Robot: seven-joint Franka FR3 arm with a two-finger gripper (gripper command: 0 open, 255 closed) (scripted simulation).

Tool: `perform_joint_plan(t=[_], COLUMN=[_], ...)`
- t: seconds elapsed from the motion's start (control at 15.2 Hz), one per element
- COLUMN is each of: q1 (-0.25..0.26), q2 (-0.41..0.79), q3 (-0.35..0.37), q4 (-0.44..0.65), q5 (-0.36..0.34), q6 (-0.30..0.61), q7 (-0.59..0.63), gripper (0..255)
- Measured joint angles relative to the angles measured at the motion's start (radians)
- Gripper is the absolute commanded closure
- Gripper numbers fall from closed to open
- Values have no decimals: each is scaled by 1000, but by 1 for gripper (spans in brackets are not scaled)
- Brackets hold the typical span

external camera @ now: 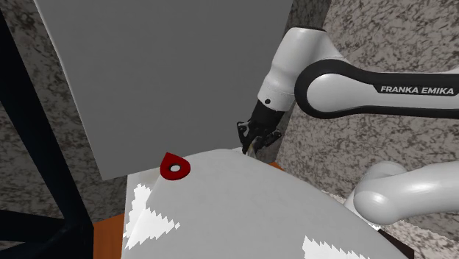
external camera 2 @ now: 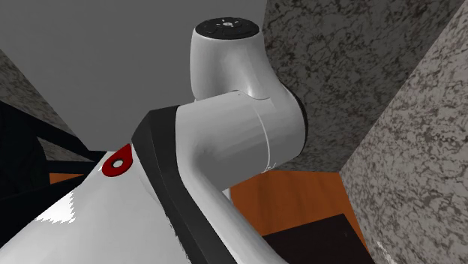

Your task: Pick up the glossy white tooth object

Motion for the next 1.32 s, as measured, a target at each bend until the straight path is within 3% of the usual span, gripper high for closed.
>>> perform_joint_plan(t=[0.46,1.32], q1=[-3,-22], q2=[3,18], q3=[-5,-46], q4=[17,198], q5=[-7,-46], q6=[-25,-180], q7=[2,18], gripper=[255,255])
